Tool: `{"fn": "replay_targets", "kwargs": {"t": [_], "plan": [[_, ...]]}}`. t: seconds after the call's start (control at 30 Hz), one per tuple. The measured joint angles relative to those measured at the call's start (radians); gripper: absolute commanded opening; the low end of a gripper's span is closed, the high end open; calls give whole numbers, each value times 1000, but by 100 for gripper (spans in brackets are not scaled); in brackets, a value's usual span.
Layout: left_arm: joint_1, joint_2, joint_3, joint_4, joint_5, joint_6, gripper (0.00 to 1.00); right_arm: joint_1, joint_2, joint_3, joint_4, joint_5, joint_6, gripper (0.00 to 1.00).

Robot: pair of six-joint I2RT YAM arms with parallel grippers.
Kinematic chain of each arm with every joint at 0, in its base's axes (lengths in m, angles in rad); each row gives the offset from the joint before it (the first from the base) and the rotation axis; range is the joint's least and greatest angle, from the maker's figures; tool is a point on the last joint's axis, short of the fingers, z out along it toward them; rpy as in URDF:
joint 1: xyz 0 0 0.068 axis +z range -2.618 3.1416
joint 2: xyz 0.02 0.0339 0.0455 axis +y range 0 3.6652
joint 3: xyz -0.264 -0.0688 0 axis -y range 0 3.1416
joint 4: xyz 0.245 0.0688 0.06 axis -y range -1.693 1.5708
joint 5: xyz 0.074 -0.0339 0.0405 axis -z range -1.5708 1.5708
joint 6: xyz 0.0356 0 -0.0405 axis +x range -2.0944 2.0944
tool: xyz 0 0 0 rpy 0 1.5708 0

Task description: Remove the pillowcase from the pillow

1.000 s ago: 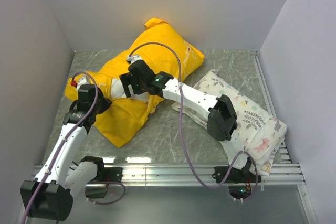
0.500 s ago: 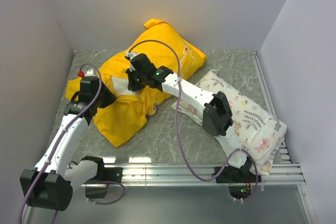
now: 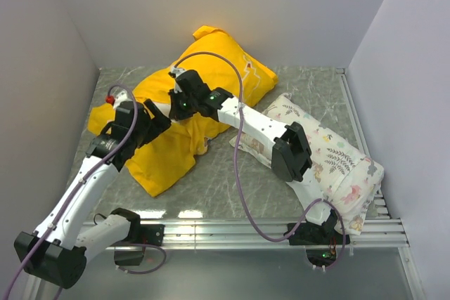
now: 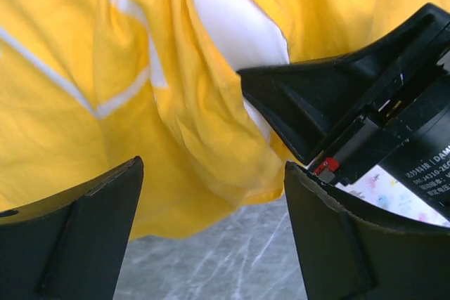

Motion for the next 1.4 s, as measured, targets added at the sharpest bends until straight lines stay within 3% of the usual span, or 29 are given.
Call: {"fn": "replay_targets", "kwargs": {"t": [0.2,0.3,0.33,0.43,0.53,0.63,0.93,1.27,1.4], "plan": [[-64,-14,-47,-1,-89,-179,91,0,0,0,12,-2,18,0],[-72,12,-77,18,-114,-227,86,0,0,-1,15,-1,23,0],[-72,24,-85,20,-117,-235,81,0,-1,-2,16,-1,22,0],[-72,45,-106,35,-120,-251,37,0,-6,-6,17,4,22,0],[-72,37,-128,36,-111,-239,11,-5,-7,-3,13,6,22,0],[-72,11,-153,28,-101,-223,0,-17,-7,6,0,-8,28,0],[-41,-84,-242,20,-85,-223,0,-119,-10,31,-43,-138,103,0],[14,-135,-435,219,30,-289,0,-165,-11,90,-157,-206,124,0],[15,-137,-529,338,68,-304,0,-156,-63,-23,-117,-172,96,0]]}}
